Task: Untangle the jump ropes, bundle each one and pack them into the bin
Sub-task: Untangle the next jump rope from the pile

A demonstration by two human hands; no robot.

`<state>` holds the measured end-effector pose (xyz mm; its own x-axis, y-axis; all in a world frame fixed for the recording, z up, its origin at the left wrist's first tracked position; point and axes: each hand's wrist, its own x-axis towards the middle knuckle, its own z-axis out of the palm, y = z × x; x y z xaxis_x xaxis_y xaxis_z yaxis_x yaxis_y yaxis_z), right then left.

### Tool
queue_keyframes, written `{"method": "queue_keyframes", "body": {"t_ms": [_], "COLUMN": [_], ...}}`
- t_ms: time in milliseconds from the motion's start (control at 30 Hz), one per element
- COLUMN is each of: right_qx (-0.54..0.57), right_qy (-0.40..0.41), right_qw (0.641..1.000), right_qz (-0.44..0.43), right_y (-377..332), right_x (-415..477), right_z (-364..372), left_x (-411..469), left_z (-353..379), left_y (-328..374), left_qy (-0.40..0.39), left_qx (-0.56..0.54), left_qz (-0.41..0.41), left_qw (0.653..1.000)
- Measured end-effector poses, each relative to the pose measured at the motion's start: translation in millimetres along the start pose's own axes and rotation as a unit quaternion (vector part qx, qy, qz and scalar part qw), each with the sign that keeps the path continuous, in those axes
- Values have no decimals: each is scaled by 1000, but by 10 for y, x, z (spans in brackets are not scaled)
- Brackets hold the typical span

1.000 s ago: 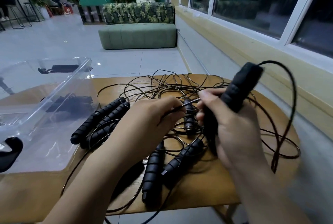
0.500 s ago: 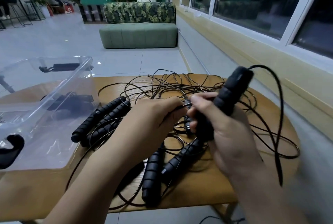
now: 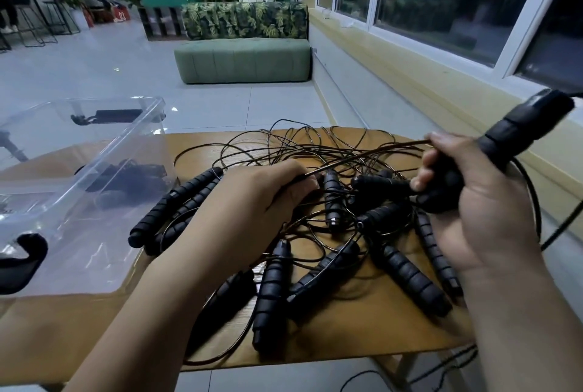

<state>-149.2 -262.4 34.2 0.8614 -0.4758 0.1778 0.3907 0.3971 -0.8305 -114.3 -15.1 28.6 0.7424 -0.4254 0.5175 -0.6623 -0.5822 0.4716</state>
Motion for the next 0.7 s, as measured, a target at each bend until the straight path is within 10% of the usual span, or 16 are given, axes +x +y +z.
{"method": "queue_keyframes", "body": {"t_ms": [400, 700], "right_qx": [-108, -13], "right_qy": [-136, -62], "right_qw": [982, 998], "right_qz": [81, 19], "right_y": [363, 205], "right_x": [-457, -226], "right_z": [375, 267], "left_x": [13, -5], "left_z": [106, 86], "left_y": [78, 62], "left_qy": [-11, -21], "left_qx": [5, -3], "left_qz": [22, -6], "left_qw": [1000, 1000]}}
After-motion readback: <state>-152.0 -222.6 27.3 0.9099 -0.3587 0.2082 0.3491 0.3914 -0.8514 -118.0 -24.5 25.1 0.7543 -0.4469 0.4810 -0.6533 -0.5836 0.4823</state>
